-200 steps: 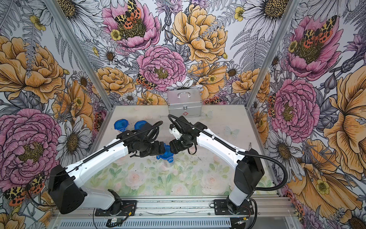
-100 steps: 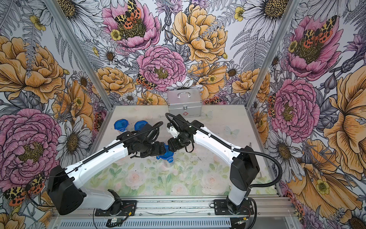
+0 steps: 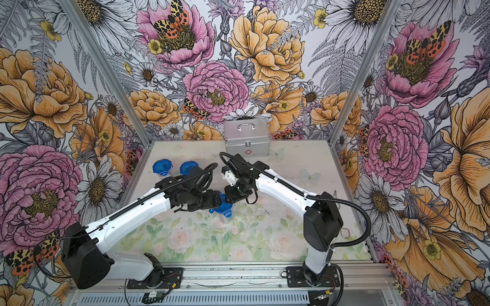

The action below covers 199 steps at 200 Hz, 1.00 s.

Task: Pack away toiletry kits
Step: Close the fastener on the container.

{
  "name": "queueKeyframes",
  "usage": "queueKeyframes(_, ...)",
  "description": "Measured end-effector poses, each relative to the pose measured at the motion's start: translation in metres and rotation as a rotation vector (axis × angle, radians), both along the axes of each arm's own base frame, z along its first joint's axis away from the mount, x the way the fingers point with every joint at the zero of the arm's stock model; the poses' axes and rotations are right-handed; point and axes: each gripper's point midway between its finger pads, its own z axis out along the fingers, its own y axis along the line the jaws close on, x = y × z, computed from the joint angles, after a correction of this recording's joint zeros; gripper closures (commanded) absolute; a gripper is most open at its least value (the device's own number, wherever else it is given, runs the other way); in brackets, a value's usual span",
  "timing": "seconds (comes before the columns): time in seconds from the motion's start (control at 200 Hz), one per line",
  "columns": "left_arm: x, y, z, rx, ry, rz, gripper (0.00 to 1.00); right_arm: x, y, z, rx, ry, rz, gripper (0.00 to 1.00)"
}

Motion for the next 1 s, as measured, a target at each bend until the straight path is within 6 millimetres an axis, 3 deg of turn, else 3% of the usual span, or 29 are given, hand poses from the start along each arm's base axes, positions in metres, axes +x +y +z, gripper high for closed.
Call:
queueKeyframes(0.305, 0.000, 0.001, 0.000, -0.014, 0.013, 0.008, 0.14, 0.003, 0.007, -0.001, 0.034, 0.010, 0.007, 0.62)
queueKeyframes(0.685, 0.003, 0.018, 0.005, -0.009, 0.056, 0.062, 0.15, 0.005, 0.005, -0.002, 0.046, 0.029, -0.003, 0.60)
queueKeyframes(0.996, -0.012, 0.013, 0.032, -0.089, 0.035, 0.098, 0.41, 0.005, 0.005, -0.002, 0.049, 0.034, -0.002, 0.59)
